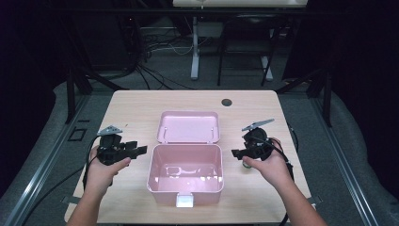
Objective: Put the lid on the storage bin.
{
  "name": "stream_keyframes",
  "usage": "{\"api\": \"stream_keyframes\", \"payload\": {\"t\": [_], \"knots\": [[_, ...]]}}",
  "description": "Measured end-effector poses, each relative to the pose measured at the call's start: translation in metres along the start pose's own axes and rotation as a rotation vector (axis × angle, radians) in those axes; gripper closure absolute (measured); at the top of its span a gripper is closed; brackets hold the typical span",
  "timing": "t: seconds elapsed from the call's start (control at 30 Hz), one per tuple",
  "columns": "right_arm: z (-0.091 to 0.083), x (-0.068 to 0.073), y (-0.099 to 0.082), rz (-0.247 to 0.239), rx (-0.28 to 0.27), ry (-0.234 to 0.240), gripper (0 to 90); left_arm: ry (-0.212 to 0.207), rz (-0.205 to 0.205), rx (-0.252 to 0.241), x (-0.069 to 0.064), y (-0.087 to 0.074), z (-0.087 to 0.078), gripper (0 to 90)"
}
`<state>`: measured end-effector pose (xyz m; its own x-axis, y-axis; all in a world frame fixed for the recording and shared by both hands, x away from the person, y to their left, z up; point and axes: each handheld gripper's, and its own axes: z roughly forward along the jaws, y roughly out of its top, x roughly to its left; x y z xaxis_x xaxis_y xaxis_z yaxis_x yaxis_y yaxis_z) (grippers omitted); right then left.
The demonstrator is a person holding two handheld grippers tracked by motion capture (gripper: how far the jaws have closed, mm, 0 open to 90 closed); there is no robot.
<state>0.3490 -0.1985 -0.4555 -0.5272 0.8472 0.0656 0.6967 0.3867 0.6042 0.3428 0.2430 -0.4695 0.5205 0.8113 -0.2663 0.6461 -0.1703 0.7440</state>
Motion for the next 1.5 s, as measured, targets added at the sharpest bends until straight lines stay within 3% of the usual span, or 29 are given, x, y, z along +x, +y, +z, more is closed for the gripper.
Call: {"api": "stream_keyframes", "payload": {"t": [0.13, 0.43, 0.63, 0.83, 1.1, 1.23, 1.37, 1.5], "knots": [[0.0, -0.006, -0.001, 0.001, 0.005, -0.006, 48.5, 0.012, 0.007, 0.005, 0.001, -0.001, 0.001, 45.0], [-0.005, -0.007, -0.006, -0.003, -0.021, -0.015, 51.3, 0.002, 0.012, 0.009, -0.001, 0.002, 0.003, 46.0], [-0.009, -0.011, -0.004, -0.059, 0.013, -0.031, 54.2, -0.002, 0.013, 0.001, -0.001, 0.003, 0.003, 46.9], [-0.006, -0.02, -0.002, -0.052, 0.065, -0.035, 54.8, 0.034, 0.051, 0.01, -0.002, 0.005, 0.002, 45.8], [0.0, -0.036, 0.001, -0.002, 0.158, -0.051, 51.0, 0.012, 0.06, 0.019, 0.0, 0.003, 0.001, 45.1], [0.001, -0.041, 0.005, -0.028, 0.208, -0.084, 48.4, 0.026, 0.071, 0.01, 0.0, 0.002, -0.002, 45.2], [0.004, -0.044, 0.008, -0.012, 0.233, -0.097, 45.5, 0.056, 0.087, -0.001, 0.0, 0.002, -0.003, 44.6], [0.006, -0.045, 0.01, -0.019, 0.265, -0.106, 44.7, 0.043, 0.094, 0.002, -0.001, 0.002, -0.002, 43.2]]}}
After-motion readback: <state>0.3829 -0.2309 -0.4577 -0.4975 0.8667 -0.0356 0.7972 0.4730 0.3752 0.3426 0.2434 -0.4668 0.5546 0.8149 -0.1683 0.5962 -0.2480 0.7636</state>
